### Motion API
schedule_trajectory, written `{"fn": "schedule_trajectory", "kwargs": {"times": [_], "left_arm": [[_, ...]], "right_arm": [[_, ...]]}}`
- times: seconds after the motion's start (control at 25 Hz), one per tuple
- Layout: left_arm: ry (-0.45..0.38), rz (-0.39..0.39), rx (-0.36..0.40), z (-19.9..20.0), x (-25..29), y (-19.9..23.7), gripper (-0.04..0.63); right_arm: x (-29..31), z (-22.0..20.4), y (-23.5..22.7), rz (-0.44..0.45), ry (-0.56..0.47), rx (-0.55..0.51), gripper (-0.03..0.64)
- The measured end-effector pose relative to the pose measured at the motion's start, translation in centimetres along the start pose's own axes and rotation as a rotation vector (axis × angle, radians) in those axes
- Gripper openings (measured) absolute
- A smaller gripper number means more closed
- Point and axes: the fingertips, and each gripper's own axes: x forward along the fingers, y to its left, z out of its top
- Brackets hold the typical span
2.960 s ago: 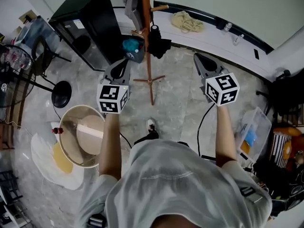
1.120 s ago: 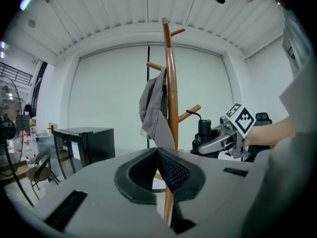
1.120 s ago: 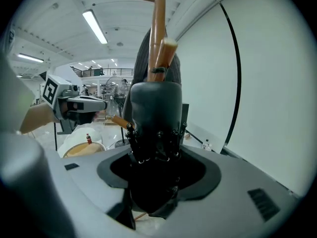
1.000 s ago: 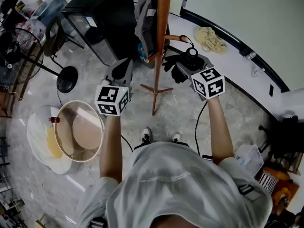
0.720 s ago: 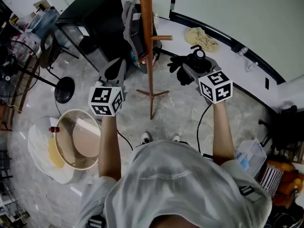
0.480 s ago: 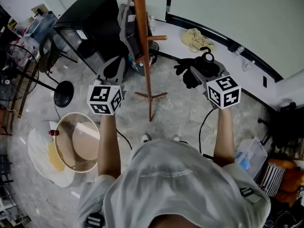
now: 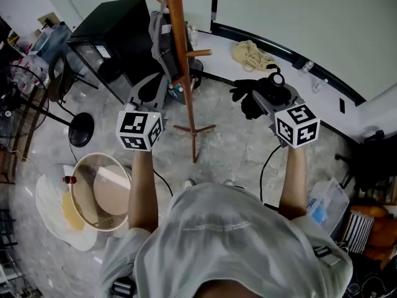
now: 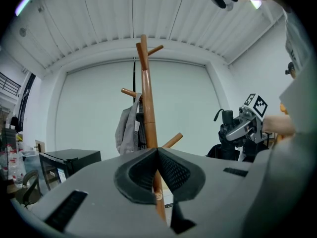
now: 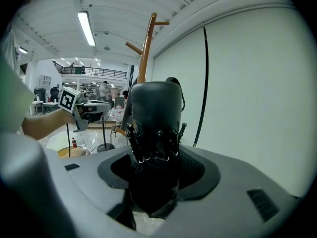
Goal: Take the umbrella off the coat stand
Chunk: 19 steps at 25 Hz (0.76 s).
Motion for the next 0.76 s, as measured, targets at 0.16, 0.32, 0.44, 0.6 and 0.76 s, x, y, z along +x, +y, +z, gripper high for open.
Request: {"fn": "schedule_trajectory", "kwargs": {"times": [0.16,0.32,0.44,0.6,0.76], "left_arm": [[0.005,-0.001,0.004,-0.2,0.1,0.0,0.015],[0.015,0.005,0.004,-0.5,0.1,0.2,0.015],[0.021,0.012,0.002,-0.7,0.0,0.3,0.015],[0.025,0.019,-0.001,-1.0,-0.2,0.4,0.015],[0.031,0.021,-0.004,-1.3,-0.2,0.4,0.015]], "right_arm": [[0.4,-0.3,0.3,0.014,0.006,0.001,0.238],[0.9,-0.5,0.4,0.035,0.009,0.007,0.238],[1.2,-0.7,0.5,0.043,0.017,0.006,0.238],[1.6,-1.0,0.6,0.046,0.03,-0.008,0.238],[1.8,-0.9,0.7,0.057,0.032,-0.019,0.238]]}}
